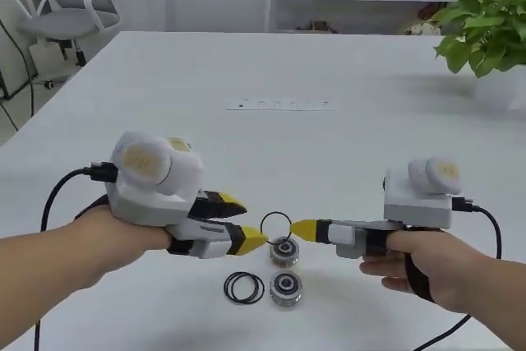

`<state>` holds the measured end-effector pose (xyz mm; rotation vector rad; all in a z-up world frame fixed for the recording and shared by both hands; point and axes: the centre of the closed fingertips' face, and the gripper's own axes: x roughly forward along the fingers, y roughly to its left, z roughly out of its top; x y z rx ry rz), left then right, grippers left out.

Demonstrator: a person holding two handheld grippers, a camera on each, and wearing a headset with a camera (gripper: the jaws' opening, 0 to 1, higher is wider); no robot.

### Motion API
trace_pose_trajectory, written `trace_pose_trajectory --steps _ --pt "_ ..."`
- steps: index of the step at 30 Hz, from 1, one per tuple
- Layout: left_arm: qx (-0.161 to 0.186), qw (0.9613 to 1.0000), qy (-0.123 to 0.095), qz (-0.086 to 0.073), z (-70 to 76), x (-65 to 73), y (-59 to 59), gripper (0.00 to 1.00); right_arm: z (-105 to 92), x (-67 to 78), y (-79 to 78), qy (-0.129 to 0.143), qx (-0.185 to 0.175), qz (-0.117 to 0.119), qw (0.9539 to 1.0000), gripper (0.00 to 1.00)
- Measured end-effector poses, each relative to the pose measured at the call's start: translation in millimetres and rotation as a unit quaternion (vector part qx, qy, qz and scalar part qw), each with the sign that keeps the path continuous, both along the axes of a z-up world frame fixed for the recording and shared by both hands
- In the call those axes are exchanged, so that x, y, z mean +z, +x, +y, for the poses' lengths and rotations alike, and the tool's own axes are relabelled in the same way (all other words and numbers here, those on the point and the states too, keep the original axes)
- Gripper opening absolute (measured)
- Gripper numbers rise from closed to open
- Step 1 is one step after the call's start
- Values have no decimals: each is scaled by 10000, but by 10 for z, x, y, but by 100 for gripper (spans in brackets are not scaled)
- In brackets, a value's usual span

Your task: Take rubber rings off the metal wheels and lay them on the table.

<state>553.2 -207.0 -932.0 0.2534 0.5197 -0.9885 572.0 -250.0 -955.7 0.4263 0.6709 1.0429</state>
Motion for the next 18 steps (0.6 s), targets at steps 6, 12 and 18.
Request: trace_pose_trajectory --steps 6,12,18 --pt "33 10000 -93 4 122 68 -98 39 80 71 -34 35 125 -16 9999 0" --pt "101 9997 -206 -13 213 141 -156 44 160 82 -82 -1 272 -33 9996 0" --pt "177 9996 -239 11 333 152 -235 49 256 80 -148 -48 460 -33 9989 0"
